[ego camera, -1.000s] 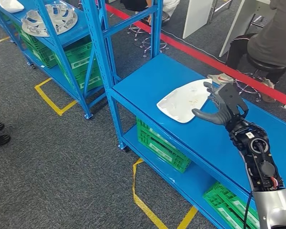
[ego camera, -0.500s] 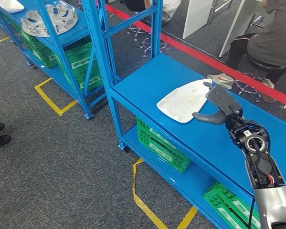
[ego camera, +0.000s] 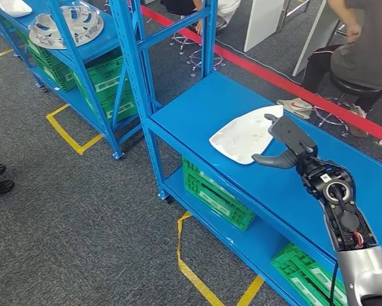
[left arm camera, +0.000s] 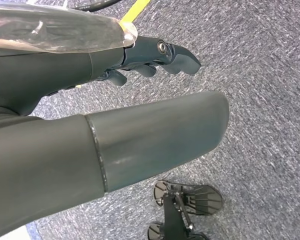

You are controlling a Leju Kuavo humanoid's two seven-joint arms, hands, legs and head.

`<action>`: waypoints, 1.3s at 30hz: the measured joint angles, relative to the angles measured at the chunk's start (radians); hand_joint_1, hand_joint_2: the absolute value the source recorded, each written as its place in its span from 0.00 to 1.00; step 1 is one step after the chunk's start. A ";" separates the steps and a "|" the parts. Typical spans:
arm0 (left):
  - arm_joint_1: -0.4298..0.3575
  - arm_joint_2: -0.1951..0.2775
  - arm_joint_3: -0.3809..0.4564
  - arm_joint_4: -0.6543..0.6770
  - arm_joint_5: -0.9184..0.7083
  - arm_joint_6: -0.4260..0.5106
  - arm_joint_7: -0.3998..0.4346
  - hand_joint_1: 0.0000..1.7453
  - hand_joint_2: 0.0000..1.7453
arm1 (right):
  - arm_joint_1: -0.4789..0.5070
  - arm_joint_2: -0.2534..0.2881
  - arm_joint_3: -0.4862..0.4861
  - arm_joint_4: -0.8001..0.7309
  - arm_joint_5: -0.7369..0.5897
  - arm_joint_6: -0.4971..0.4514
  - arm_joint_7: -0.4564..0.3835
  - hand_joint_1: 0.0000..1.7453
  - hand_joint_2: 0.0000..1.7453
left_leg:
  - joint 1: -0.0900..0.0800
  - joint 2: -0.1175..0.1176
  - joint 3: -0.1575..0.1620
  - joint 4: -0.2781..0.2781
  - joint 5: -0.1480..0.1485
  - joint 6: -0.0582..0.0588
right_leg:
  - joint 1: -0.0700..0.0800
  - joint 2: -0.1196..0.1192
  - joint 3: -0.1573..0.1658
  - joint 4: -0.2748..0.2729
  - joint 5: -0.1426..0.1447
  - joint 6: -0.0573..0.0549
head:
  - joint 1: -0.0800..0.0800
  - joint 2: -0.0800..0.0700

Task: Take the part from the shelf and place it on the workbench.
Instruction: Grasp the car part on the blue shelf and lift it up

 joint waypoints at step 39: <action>-0.019 -0.007 -0.004 0.000 -0.002 0.000 0.005 0.00 0.00 | -0.113 0.086 0.298 0.277 0.090 -0.043 -0.121 0.00 1.00 | 0.000 0.000 0.000 0.000 0.000 0.000 | 0.000 -0.001 0.001 0.000 0.000 0.000 | 0.000 0.000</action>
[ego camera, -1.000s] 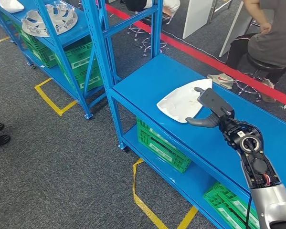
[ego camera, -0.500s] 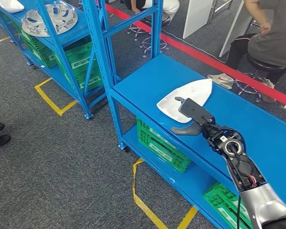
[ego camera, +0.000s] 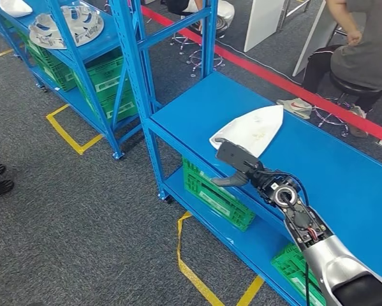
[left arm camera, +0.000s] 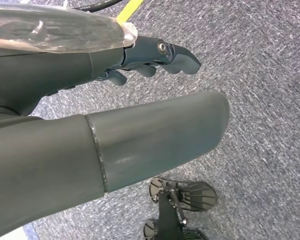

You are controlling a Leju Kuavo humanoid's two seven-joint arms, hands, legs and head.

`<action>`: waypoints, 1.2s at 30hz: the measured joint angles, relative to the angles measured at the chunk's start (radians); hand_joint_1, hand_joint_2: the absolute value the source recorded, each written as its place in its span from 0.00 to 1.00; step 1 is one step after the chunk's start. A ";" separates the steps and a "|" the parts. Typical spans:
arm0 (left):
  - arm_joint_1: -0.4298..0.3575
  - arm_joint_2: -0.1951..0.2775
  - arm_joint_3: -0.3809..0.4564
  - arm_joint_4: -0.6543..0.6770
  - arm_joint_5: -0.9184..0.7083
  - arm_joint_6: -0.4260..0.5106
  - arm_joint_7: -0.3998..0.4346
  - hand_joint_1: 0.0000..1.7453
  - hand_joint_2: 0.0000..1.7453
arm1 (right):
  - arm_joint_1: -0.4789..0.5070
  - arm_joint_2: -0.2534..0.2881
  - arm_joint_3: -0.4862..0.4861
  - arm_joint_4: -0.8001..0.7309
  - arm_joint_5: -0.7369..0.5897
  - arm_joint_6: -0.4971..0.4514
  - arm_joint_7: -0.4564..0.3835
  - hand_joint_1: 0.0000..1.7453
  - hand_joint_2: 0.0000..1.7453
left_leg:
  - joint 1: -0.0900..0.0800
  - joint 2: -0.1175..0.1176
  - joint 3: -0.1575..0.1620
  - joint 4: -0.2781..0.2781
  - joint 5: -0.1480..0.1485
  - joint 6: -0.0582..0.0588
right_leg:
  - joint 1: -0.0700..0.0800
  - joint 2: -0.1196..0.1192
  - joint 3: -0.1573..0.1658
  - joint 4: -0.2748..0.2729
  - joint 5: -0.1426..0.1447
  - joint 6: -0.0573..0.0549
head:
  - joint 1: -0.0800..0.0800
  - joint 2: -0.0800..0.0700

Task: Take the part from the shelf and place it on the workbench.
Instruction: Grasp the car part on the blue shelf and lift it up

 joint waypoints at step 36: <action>0.024 0.014 -0.003 0.000 0.021 0.000 -0.012 0.00 0.00 | -0.073 0.017 0.025 0.077 0.361 -0.070 0.035 0.00 1.00 | 0.000 0.000 0.000 0.000 0.000 0.000 | 0.000 0.000 0.000 0.000 0.000 0.000 | 0.000 0.000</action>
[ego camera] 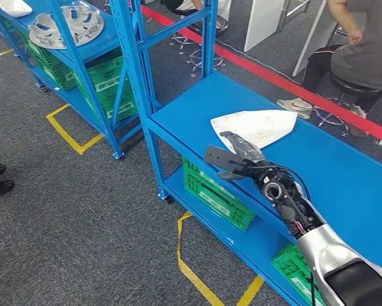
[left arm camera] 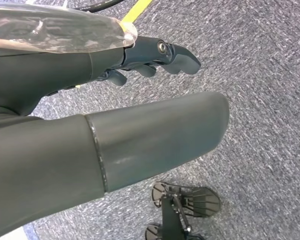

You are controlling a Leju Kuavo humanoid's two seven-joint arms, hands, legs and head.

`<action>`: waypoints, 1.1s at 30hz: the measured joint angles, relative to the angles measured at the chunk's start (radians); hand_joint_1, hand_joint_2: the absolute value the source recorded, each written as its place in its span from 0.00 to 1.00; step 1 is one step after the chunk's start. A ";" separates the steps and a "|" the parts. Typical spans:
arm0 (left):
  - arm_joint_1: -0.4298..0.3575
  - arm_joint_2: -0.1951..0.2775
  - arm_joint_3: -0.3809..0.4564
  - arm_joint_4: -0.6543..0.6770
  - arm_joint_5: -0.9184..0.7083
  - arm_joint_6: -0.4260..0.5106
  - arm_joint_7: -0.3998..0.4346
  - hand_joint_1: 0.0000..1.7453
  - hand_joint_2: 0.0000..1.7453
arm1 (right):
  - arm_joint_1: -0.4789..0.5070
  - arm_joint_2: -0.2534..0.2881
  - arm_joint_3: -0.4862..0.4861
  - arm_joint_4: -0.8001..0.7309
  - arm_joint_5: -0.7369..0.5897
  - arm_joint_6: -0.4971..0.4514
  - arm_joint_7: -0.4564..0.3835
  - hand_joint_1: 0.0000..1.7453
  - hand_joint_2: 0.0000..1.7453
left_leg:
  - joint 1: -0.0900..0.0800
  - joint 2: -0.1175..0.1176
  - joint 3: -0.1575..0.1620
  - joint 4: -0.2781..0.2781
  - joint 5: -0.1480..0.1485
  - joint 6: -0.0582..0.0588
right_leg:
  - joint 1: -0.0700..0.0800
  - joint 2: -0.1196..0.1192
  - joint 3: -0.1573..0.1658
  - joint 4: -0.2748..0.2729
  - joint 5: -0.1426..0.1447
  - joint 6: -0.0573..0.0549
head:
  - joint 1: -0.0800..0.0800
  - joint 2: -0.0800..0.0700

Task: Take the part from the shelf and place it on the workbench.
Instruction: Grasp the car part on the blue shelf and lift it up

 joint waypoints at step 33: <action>-0.010 0.000 0.000 0.000 -0.012 0.000 0.002 0.00 0.00 | -0.182 -0.066 -0.124 0.160 0.039 -0.108 -0.048 0.00 1.00 | 0.000 0.000 0.000 0.000 0.000 0.000 | 0.000 0.001 0.000 0.000 0.001 0.000 | 0.000 0.000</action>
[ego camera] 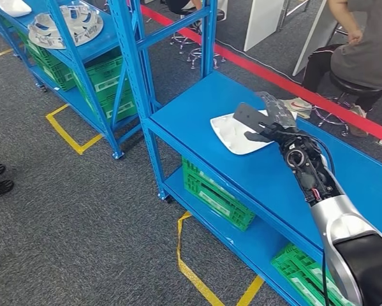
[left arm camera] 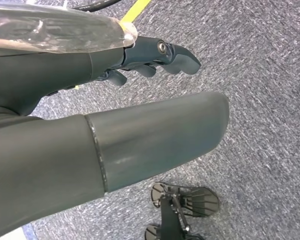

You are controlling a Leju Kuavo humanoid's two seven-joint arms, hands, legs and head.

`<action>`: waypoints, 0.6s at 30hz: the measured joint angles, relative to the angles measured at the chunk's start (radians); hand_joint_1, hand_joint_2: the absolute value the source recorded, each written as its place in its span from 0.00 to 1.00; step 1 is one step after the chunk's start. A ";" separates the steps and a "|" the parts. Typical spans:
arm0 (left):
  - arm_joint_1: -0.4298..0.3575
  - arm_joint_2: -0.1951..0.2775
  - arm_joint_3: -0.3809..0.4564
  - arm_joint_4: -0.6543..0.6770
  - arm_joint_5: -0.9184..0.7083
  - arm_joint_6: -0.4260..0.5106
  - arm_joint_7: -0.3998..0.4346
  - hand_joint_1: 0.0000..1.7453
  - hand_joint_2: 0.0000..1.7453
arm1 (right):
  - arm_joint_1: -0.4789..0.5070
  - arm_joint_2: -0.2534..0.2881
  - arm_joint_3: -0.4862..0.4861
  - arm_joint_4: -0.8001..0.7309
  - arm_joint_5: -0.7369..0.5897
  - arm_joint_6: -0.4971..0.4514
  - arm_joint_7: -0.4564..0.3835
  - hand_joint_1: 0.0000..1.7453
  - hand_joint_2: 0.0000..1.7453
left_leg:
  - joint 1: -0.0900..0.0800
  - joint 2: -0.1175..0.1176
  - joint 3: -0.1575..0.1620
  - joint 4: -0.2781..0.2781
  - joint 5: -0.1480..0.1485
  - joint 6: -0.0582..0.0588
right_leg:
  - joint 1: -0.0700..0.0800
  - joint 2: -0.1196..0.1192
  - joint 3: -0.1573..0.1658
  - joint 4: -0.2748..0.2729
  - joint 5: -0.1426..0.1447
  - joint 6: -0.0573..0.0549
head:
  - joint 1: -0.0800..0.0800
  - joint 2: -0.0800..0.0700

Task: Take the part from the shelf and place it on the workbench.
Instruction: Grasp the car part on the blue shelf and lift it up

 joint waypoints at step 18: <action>-0.002 0.000 0.000 0.000 0.003 -0.001 0.002 0.00 0.00 | -0.085 0.006 0.000 0.184 -0.004 0.003 -0.070 0.00 1.00 | 0.000 0.000 0.000 0.000 0.000 0.000 | 0.000 0.000 0.001 0.000 0.000 0.000 | 0.000 0.000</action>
